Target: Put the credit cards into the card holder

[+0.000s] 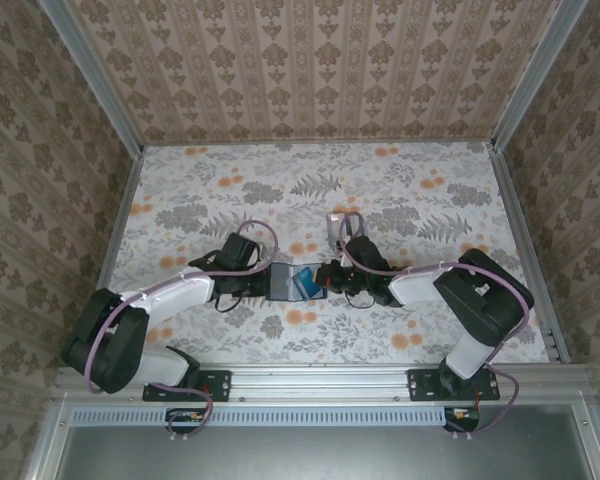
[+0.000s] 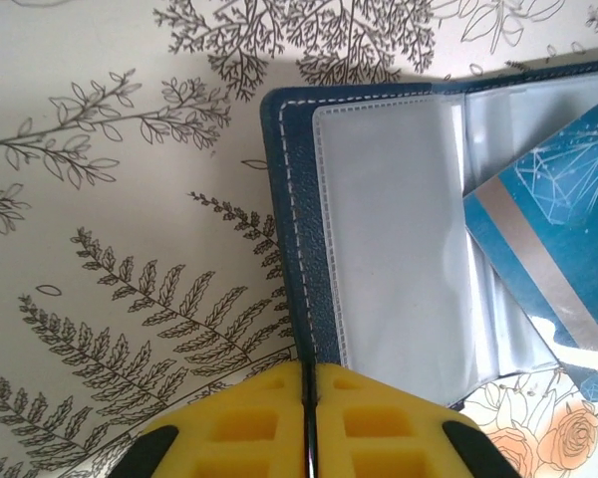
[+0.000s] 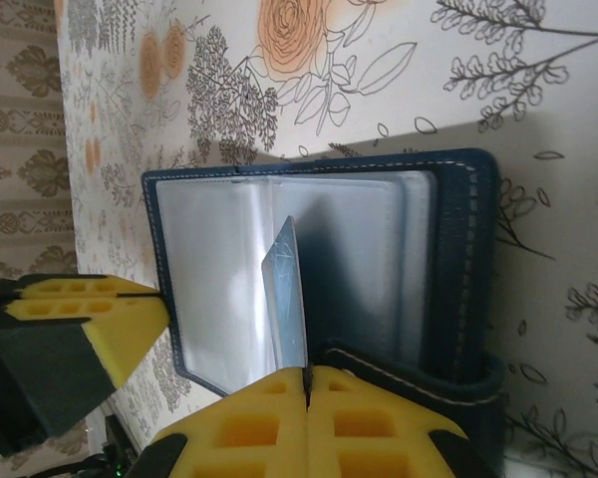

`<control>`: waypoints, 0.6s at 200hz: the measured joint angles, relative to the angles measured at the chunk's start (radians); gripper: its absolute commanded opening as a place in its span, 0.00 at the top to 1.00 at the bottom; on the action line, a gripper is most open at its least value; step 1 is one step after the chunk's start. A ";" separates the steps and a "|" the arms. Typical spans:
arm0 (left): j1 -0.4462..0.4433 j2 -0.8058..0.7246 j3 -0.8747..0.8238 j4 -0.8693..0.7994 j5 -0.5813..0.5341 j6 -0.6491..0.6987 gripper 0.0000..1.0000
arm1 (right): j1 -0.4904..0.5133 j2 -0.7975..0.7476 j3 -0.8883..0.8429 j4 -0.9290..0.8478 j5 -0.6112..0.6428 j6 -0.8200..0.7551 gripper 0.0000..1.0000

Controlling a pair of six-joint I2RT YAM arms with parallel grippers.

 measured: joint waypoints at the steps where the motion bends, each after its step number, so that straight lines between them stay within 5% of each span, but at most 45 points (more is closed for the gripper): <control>1: 0.000 0.001 0.000 0.000 0.000 0.000 0.93 | 0.000 0.001 0.000 0.002 0.000 0.000 1.00; 120: 0.000 0.074 0.000 0.019 0.021 0.000 0.97 | 0.002 0.102 0.013 0.107 -0.006 -0.005 1.00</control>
